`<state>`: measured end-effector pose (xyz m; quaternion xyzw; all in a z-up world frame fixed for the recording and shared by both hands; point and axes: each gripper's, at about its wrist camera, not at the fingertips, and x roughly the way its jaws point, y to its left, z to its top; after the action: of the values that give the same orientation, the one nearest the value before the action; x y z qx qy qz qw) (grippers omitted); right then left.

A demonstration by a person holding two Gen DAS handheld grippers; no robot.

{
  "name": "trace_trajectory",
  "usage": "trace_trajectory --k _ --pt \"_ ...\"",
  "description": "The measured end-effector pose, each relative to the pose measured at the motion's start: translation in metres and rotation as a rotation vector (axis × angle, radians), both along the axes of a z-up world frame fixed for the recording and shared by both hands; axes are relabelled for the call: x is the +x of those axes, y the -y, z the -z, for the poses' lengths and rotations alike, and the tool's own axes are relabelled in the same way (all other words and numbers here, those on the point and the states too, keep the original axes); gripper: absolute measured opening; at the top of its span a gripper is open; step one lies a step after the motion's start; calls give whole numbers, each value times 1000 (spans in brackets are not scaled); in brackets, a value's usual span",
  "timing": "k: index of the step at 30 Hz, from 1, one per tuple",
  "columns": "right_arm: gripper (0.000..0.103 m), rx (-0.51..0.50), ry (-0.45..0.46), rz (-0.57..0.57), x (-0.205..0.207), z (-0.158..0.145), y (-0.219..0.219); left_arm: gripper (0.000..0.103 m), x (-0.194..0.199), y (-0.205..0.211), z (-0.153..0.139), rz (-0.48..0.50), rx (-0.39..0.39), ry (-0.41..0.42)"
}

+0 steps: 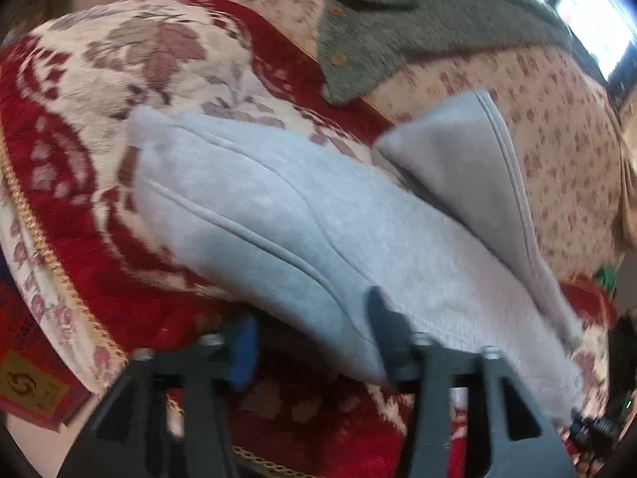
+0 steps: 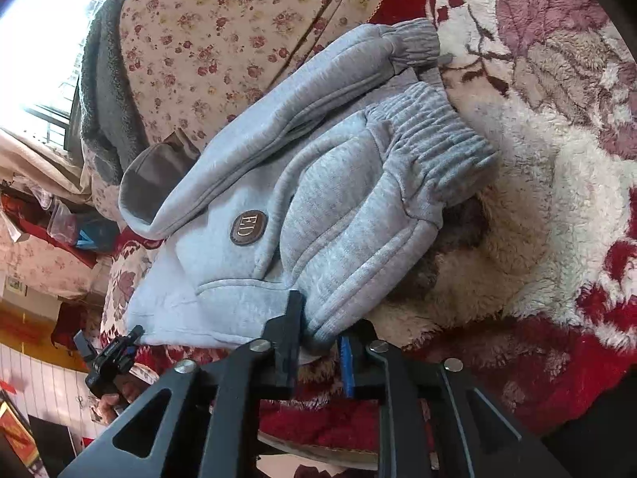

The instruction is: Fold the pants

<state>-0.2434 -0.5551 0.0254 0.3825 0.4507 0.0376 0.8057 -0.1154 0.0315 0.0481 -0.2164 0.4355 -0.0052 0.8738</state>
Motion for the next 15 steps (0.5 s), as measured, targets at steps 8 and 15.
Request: trace_trajectory --k 8,15 --pt "64 -23 21 95 -15 -23 32 77 8 -62 -1 -177 -145 -46" --pt "64 -90 23 75 -16 -38 29 62 29 -81 7 -208 -152 -39"
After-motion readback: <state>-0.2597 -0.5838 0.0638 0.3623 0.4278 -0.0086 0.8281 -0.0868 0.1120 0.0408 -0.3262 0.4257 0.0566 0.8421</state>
